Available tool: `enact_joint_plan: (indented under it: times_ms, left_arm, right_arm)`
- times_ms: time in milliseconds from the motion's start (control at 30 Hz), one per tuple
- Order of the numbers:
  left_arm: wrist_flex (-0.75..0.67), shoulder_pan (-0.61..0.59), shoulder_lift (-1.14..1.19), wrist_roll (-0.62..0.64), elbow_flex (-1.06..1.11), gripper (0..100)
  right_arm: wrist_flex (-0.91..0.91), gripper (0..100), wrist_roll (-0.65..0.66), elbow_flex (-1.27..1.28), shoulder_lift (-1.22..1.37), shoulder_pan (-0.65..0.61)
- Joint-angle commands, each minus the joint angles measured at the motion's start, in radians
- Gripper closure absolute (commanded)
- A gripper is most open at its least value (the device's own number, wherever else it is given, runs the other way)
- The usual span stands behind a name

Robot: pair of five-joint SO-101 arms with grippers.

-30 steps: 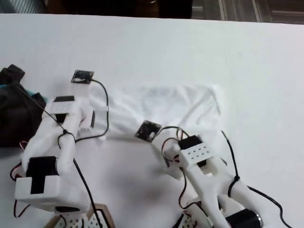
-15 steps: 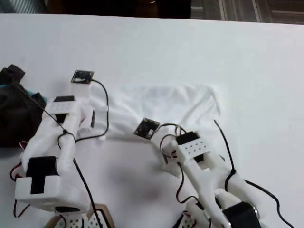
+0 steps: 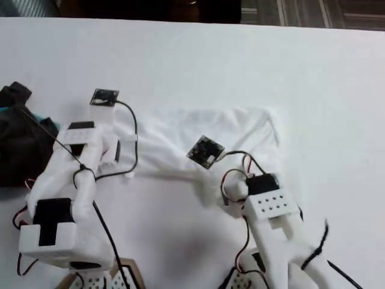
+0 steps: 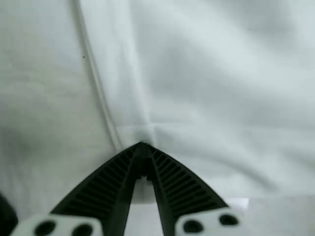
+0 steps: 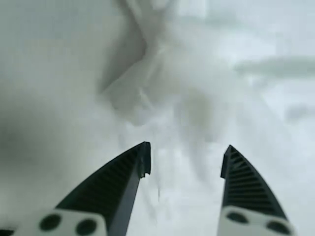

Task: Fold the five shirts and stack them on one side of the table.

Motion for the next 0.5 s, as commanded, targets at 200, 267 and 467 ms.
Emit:
enact_joint_plan:
  times_ms: [200,267,467]
  left_arm:
    - [-0.002,0.009,0.003,-0.005,-0.027,97]
    - [-0.002,0.009,0.003,-0.005,-0.027,97]
    - [0.000,0.009,0.003,-0.006,-0.027,97]
  right_arm:
    - [-0.139,76.2,0.009,-0.041,0.331,0.016]
    - [-0.116,76.4,0.009,-0.077,0.363,0.018]
    - [-0.124,86.8,0.009,-0.098,0.390,0.022]
